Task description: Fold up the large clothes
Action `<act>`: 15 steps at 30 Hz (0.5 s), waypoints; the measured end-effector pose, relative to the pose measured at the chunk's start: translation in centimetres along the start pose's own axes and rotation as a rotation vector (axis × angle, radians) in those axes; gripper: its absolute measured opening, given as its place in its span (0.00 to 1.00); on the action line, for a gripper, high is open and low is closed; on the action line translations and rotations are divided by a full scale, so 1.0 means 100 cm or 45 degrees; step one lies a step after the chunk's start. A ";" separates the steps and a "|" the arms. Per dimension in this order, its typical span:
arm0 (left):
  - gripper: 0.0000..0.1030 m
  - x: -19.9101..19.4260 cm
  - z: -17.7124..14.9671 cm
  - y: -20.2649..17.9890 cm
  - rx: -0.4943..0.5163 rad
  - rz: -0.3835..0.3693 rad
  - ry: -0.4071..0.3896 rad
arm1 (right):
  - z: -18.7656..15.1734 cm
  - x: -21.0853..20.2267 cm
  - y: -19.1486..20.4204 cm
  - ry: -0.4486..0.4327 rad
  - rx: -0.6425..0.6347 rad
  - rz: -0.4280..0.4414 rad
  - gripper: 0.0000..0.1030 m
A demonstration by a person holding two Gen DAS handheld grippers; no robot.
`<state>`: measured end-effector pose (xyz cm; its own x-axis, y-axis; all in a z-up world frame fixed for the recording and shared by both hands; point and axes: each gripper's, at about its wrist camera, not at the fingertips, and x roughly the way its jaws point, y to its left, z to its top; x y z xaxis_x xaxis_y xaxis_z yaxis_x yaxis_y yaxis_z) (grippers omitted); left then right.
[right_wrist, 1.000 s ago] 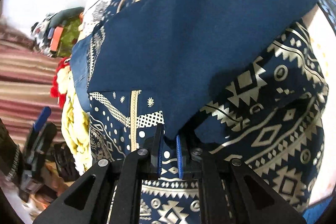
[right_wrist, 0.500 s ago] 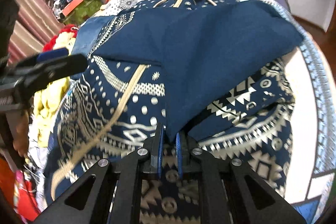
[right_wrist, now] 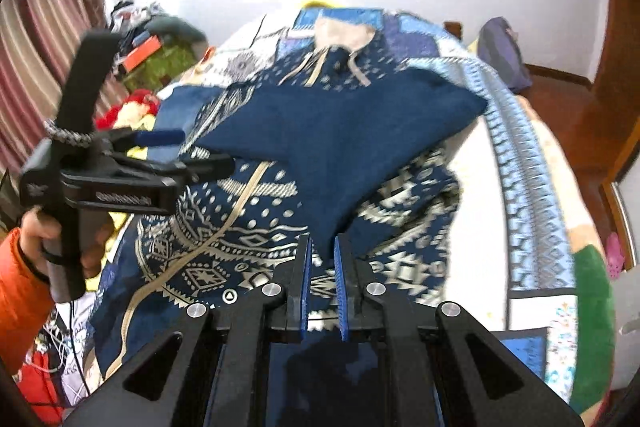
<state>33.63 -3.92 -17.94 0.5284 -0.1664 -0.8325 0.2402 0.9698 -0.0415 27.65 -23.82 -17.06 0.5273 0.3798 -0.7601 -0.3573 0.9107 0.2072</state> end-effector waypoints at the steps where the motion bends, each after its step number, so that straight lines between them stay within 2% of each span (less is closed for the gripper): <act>1: 0.99 0.003 0.005 -0.006 0.004 -0.015 0.005 | 0.001 -0.007 -0.008 -0.013 0.027 -0.025 0.07; 6: 0.99 0.015 0.037 -0.040 0.042 -0.097 0.006 | 0.005 -0.025 -0.054 -0.069 0.174 -0.118 0.07; 9: 0.99 0.028 0.065 -0.066 0.072 -0.149 0.001 | 0.004 -0.028 -0.086 -0.060 0.260 -0.185 0.07; 15: 0.99 0.081 0.119 -0.124 0.184 -0.122 0.041 | -0.007 -0.024 -0.135 -0.018 0.402 -0.221 0.07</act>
<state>44.57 -19.44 -17.59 0.4718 -0.2488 -0.8459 0.4039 0.9138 -0.0434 30.70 -37.13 -18.49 0.5708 0.2154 -0.7923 -0.0070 0.9662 0.2576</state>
